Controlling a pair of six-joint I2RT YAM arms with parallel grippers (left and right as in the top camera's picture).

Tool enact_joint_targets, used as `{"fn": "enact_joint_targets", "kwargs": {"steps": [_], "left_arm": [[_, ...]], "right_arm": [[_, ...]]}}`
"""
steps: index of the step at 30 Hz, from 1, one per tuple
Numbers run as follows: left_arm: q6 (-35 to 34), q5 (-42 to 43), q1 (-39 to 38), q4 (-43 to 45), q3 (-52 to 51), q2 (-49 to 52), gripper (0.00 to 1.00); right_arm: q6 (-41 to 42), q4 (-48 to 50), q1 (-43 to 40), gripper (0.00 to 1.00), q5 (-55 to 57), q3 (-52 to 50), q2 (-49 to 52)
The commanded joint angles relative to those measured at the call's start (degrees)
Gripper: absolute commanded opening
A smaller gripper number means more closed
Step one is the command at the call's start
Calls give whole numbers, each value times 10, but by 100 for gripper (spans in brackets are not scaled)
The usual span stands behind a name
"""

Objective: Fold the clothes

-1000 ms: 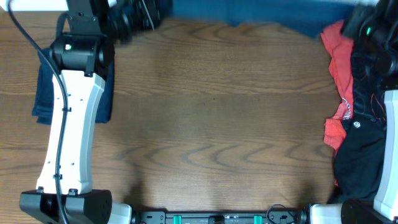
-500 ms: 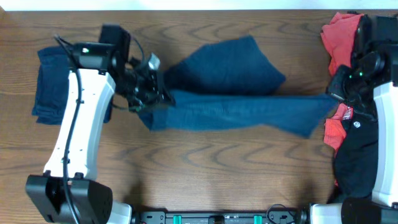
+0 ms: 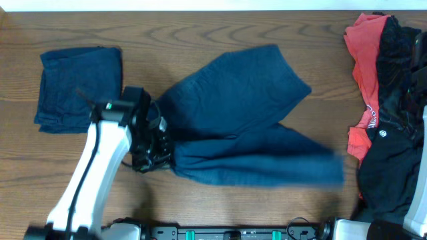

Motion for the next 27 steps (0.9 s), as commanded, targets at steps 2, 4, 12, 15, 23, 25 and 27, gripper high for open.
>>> {"fn": "enact_joint_targets", "kwargs": {"steps": [2,4,12,15,23,25,27], "left_arm": [[-53,-61,1,36,-31,-60,6],[-72,-61,1,49,-39,-73,6],[-75,-62,1,63,-40,-74,6],[-75,-62,1,70,-40,-74,6],[-77,-61,1,71,-40,-74,6],[-77,-61,1,71,-40,-74,6],[-77,-61,1,71,-40,-74,6]], "right_arm": [[-75,55,11,1,-45,3,-4],[-97,72,24,1,-71,3,-4],[-130,7,78,9,-162,-20,-4],[-119,9,102,14,-163,-71,-6],[-121,123,173,21,-273,-294,-5],[-107,153,191,36,-283,-351,-5],[-88,178,206,64,-282,-405,-5]]}}
